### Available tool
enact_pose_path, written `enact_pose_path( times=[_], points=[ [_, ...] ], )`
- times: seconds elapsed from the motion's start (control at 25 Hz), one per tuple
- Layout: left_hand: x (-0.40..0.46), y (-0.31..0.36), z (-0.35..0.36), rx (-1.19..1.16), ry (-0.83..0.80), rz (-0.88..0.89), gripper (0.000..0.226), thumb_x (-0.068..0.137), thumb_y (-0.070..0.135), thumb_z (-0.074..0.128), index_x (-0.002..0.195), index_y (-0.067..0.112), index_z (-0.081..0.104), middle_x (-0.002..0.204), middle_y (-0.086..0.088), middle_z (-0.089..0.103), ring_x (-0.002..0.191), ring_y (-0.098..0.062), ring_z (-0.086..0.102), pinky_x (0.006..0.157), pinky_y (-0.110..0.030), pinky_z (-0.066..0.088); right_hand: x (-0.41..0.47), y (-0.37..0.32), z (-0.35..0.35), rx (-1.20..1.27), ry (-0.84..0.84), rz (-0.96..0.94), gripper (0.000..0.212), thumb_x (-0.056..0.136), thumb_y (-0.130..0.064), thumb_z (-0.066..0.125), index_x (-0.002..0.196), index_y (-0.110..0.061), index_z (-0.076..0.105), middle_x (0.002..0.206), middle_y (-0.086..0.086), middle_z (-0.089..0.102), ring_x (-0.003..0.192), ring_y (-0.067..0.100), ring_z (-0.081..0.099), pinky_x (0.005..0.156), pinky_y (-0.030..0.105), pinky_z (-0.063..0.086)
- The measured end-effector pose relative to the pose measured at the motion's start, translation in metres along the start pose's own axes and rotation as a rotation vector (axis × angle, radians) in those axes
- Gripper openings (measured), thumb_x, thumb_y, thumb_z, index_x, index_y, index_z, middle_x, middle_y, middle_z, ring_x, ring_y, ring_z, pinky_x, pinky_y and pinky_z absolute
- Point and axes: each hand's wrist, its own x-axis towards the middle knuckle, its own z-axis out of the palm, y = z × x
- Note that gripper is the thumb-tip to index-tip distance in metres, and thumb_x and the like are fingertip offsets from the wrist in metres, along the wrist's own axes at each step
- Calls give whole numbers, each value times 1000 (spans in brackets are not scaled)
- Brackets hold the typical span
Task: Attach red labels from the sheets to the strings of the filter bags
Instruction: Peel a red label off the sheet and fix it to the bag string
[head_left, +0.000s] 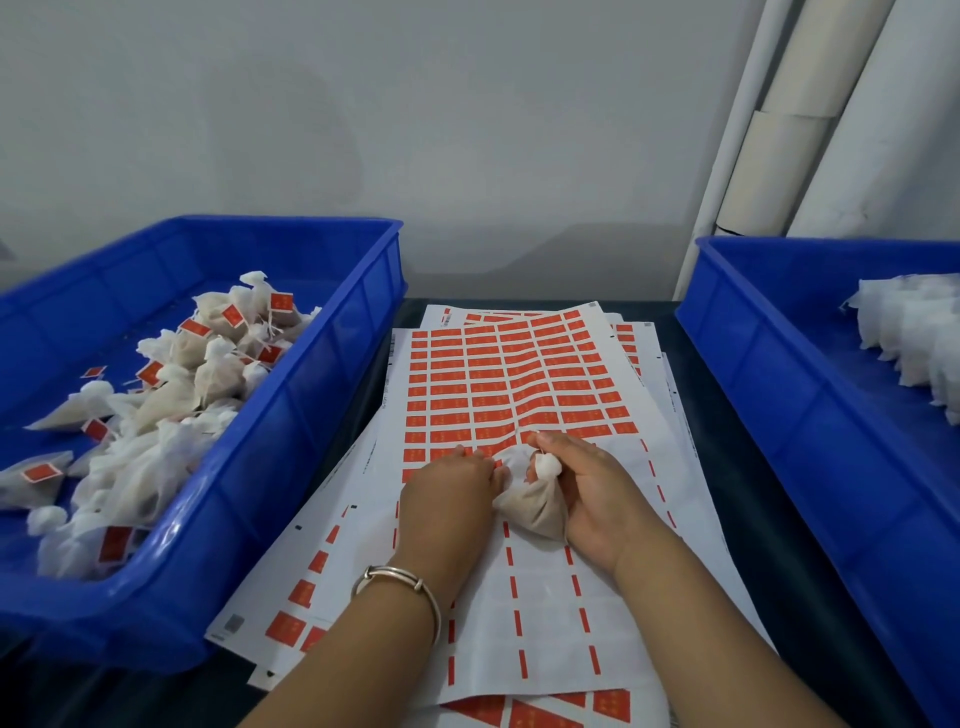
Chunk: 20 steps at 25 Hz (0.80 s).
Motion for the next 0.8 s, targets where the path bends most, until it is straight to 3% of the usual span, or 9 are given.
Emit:
enact_pose_path(
  times=[0.2,0.36,0.52,0.64,0.8],
  points=[
    [-2,-4,2,-6,31,7,31,94,49,43,107,32,64,109,12,66,92,-9,61,81,-23,45,-1,0,-1,-10,-12,-1,25,92,-22,60,116,-15,64,108,4,72,93,20,71,75,35,57],
    [1,-1,4,31,49,17,32,96,46,39,106,30,65,106,11,67,91,-11,62,81,-25,46,0,0,0,-9,-3,-5,25,92,-21,59,116,-15,64,106,4,72,91,19,71,74,33,57],
    [1,-1,5,36,63,22,22,95,39,45,100,28,64,95,9,66,74,-10,57,73,-20,42,-2,0,0,4,-10,-1,23,92,-21,58,113,-15,65,105,4,73,92,19,71,72,33,58],
    [2,-1,4,-46,80,-33,18,95,37,48,91,27,62,84,9,62,65,-6,51,68,-17,39,-3,-1,1,-8,-4,0,20,92,-20,60,110,-15,68,106,4,73,93,20,71,74,34,58],
    [2,1,1,-250,129,-210,16,94,38,49,84,28,56,74,15,53,60,-4,49,64,-12,37,-4,-2,4,-138,67,-51,13,90,-20,62,96,-22,73,104,-1,73,101,23,68,89,41,55]
  ],
)
